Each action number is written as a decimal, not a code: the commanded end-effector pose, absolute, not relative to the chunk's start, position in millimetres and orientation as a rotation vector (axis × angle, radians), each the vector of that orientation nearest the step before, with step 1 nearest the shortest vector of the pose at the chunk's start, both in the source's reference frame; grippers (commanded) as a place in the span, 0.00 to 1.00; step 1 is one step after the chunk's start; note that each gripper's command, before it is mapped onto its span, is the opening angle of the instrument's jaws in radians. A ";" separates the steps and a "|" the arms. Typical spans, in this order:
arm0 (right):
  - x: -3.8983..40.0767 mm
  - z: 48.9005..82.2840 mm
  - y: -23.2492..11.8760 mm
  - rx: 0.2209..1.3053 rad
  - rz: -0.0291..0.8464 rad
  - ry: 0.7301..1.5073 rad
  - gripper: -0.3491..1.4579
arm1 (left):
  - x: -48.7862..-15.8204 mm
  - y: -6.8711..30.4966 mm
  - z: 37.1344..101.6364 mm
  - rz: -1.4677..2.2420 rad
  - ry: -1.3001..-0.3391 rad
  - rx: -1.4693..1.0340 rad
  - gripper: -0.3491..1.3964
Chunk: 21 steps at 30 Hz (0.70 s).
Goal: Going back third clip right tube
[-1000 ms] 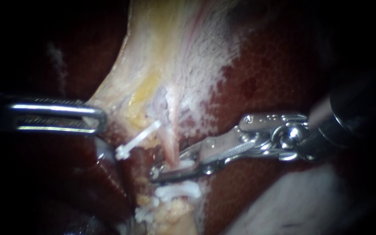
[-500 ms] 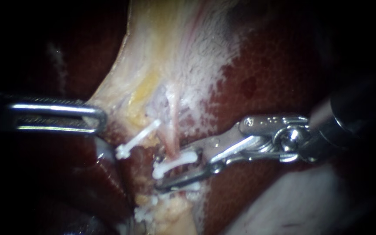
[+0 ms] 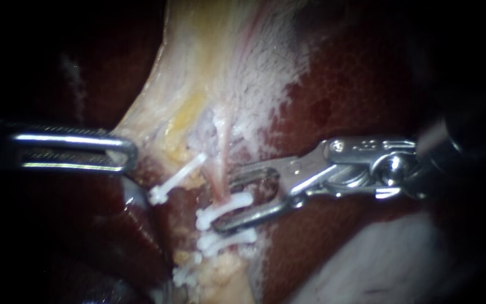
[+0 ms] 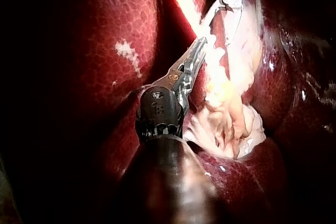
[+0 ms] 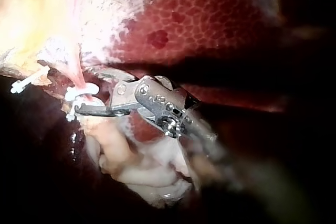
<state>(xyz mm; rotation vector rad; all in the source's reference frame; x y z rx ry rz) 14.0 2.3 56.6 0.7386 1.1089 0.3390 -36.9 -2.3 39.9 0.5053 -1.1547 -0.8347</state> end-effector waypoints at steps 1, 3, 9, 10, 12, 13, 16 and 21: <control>13.6 56.4 2.3 0.738 0.340 1.109 0.52 | -36.9 -2.2 39.9 -0.835 -1.155 0.505 0.00; 12.2 55.9 2.6 0.729 0.340 1.112 0.52 | -36.8 -2.2 40.0 -0.834 -1.155 0.506 0.00; 9.5 54.8 3.2 0.704 0.325 1.123 0.52 | -36.6 -2.0 40.3 -0.833 -1.155 0.507 0.00; 9.1 54.6 3.3 0.699 0.322 1.125 0.52 | -36.5 -2.0 40.4 -0.833 -1.155 0.507 0.00; 8.6 54.4 3.4 0.689 0.315 1.128 0.52 | -36.4 -1.9 40.8 -0.831 -1.156 0.507 0.00; 8.4 54.2 3.4 0.678 0.308 1.132 0.52 | -36.3 -1.9 41.0 -0.831 -1.156 0.507 0.00; 7.9 53.7 3.5 0.669 0.297 1.137 0.52 | -36.1 -1.8 41.6 -0.830 -1.156 0.507 0.00; 7.4 53.0 3.7 0.655 0.286 1.143 0.52 | -36.1 -1.9 42.0 -0.828 -1.156 0.505 0.00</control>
